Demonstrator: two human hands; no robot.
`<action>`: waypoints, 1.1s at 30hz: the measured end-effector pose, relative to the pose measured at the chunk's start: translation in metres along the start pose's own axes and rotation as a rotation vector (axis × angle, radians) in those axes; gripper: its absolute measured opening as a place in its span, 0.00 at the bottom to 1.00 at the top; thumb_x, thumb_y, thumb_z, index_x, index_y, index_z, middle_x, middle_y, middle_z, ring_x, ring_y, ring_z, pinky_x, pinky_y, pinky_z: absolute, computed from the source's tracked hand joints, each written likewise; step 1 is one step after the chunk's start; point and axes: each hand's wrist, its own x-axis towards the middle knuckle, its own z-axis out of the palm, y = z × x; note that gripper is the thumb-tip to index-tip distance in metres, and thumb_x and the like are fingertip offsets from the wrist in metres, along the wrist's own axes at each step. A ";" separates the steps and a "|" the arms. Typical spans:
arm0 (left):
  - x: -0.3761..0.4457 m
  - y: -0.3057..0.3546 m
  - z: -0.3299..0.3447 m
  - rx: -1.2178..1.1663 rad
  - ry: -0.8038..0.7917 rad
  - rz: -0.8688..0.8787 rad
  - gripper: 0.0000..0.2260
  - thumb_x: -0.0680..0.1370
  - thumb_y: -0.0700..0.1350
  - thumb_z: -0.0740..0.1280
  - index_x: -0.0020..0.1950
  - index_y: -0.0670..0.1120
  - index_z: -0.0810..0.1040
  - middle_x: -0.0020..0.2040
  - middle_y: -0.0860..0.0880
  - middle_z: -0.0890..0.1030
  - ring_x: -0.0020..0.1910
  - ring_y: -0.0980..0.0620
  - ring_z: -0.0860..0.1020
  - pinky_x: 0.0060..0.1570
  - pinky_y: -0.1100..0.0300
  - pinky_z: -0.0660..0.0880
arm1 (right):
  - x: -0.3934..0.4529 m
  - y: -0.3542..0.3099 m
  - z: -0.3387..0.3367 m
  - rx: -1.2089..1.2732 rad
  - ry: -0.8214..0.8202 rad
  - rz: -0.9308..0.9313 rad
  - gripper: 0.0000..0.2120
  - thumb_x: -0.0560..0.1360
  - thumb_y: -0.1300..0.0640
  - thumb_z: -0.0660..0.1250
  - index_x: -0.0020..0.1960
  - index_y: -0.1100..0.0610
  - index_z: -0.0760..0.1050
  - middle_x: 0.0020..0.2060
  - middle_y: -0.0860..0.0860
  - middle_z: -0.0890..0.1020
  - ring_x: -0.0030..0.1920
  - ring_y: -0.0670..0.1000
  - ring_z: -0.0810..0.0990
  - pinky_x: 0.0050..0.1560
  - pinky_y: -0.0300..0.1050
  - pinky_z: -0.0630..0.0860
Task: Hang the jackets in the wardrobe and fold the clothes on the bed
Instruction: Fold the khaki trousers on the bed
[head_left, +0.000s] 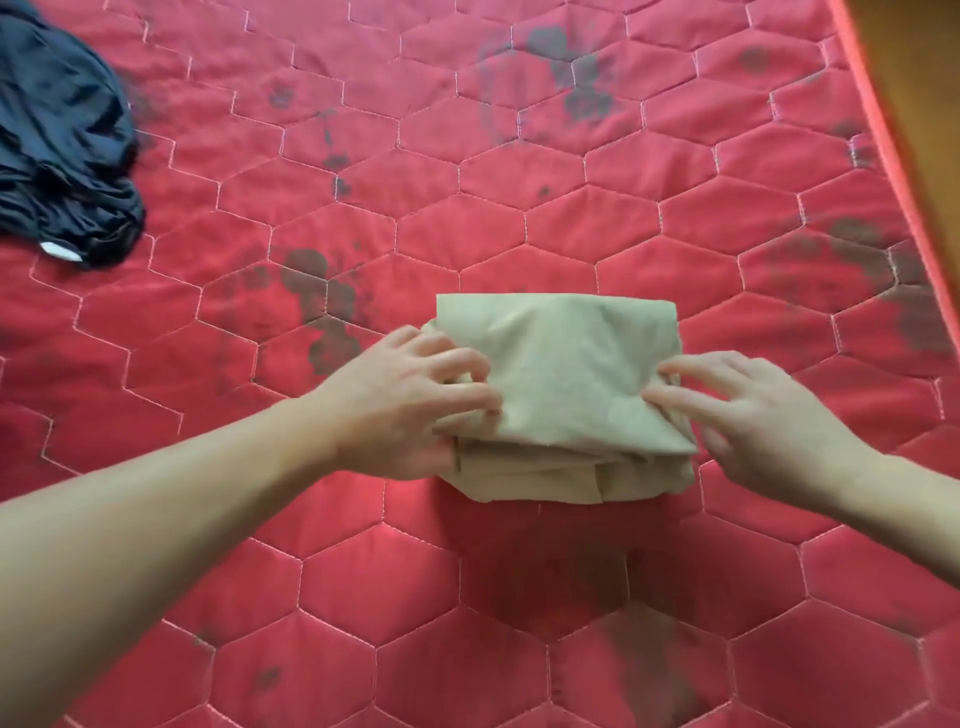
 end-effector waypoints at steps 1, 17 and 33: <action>0.000 0.002 0.001 -0.003 -0.035 -0.009 0.15 0.67 0.51 0.65 0.52 0.54 0.81 0.52 0.52 0.79 0.46 0.47 0.76 0.48 0.51 0.70 | 0.002 -0.004 -0.003 0.013 -0.029 0.016 0.19 0.64 0.70 0.69 0.52 0.57 0.83 0.52 0.56 0.82 0.46 0.62 0.81 0.38 0.57 0.77; 0.041 0.090 0.077 -0.321 0.345 -0.873 0.19 0.75 0.59 0.57 0.65 0.58 0.72 0.75 0.53 0.62 0.76 0.54 0.53 0.75 0.44 0.44 | 0.053 -0.093 0.043 0.122 -0.104 0.749 0.32 0.75 0.35 0.43 0.78 0.41 0.49 0.79 0.52 0.47 0.78 0.54 0.45 0.74 0.61 0.43; 0.061 0.067 0.077 -0.833 0.366 -1.643 0.42 0.64 0.70 0.69 0.70 0.48 0.67 0.63 0.46 0.74 0.65 0.45 0.71 0.64 0.51 0.66 | 0.057 -0.085 0.051 0.590 0.346 1.448 0.37 0.69 0.37 0.69 0.71 0.51 0.64 0.65 0.58 0.71 0.66 0.59 0.69 0.65 0.53 0.65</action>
